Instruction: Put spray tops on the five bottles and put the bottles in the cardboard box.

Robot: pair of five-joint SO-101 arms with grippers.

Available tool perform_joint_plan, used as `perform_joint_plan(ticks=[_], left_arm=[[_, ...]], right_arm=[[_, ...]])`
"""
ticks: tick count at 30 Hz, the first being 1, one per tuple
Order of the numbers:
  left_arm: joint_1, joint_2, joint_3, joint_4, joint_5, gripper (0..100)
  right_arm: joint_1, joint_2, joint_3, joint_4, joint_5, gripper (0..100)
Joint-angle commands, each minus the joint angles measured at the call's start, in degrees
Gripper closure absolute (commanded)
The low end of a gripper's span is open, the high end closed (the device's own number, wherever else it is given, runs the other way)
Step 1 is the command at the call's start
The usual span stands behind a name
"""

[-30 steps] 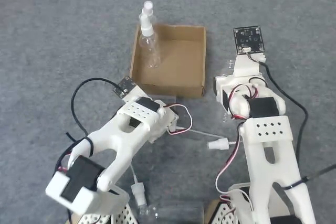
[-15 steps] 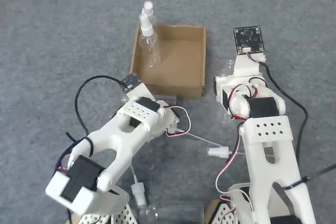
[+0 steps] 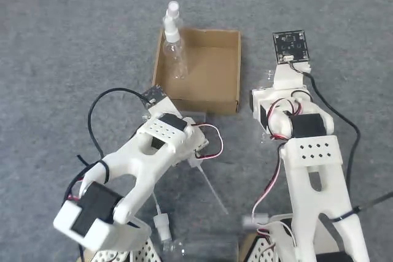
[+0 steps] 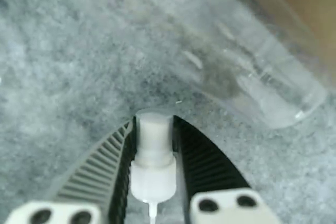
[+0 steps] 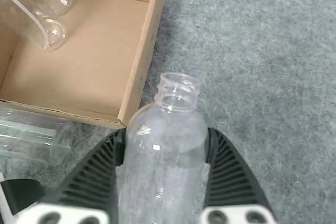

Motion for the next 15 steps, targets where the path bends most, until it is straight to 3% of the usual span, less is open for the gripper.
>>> perform_joint_plan(ticks=[1, 15], left_arm=[[-0.26, -0.44, -2.15, -1.23, -0.53, 99], [-3.52, -1.14, -2.68, -0.79, -0.88, 99]], right_arm=[[0.48, -2.51, -0.35, -1.27, -0.53, 97.0], [0.48, -2.77, -0.26, -1.27, -0.53, 97.0]])
